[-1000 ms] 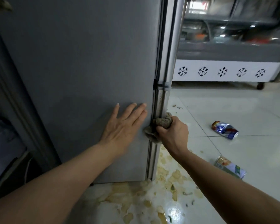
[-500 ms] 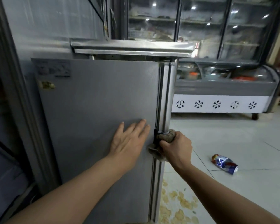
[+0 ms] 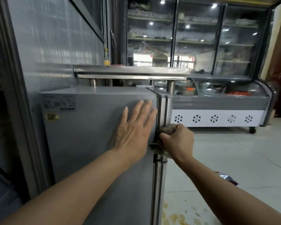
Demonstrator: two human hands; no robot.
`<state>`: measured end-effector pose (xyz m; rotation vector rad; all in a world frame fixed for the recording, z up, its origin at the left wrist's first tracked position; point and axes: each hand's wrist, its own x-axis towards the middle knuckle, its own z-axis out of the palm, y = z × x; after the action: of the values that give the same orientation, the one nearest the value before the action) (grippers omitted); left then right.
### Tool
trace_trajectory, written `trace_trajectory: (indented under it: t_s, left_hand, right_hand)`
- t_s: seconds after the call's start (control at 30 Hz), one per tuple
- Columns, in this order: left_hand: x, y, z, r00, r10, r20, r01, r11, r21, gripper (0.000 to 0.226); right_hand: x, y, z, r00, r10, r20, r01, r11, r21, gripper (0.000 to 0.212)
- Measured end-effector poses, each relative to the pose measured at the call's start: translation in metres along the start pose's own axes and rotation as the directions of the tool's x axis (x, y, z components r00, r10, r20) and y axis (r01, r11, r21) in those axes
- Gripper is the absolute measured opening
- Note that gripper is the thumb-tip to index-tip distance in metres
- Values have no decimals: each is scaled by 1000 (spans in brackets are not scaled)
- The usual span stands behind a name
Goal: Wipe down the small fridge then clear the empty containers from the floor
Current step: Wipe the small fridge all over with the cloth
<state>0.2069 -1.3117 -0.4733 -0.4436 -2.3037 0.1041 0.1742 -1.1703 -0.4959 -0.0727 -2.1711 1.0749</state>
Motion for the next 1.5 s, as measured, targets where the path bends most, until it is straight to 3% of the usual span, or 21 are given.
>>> trace_trajectory:
  t_s: [0.2,0.37,0.7,0.93,1.03,1.13,1.27,1.5]
  left_hand:
    - [45,-6,-12,993,-115,-2,115,993,15,86]
    - [54,-6,-19,988,-156,20,156,987,-39,65]
    - [76,-20,-54,970,-132,202,162,977,-137,44]
    - [101,-27,-86,838,-47,543,190,959,-210,52]
    - [113,-31,-105,717,-9,697,230,947,-224,62]
    - [132,-35,-133,597,-28,802,298,936,-189,73]
    - [161,-35,-182,574,15,819,302,925,-229,68]
    - [194,-12,-247,563,101,820,278,912,-303,74]
  right_hand:
    - [36,-29,-19,997,-68,-45,66,997,-44,28]
    - [45,-34,-22,997,-76,0,76,997,-31,23]
    - [68,-72,-47,988,65,139,-45,989,-139,27]
    - [97,-99,-74,882,333,333,-294,942,-164,16]
    - [109,-120,-94,810,422,407,-356,906,-230,16]
    - [113,-145,-122,726,429,538,-332,903,-272,31]
    - [120,-182,-174,672,444,593,-324,896,-304,48]
    - [141,-217,-270,722,451,525,-367,892,-262,59]
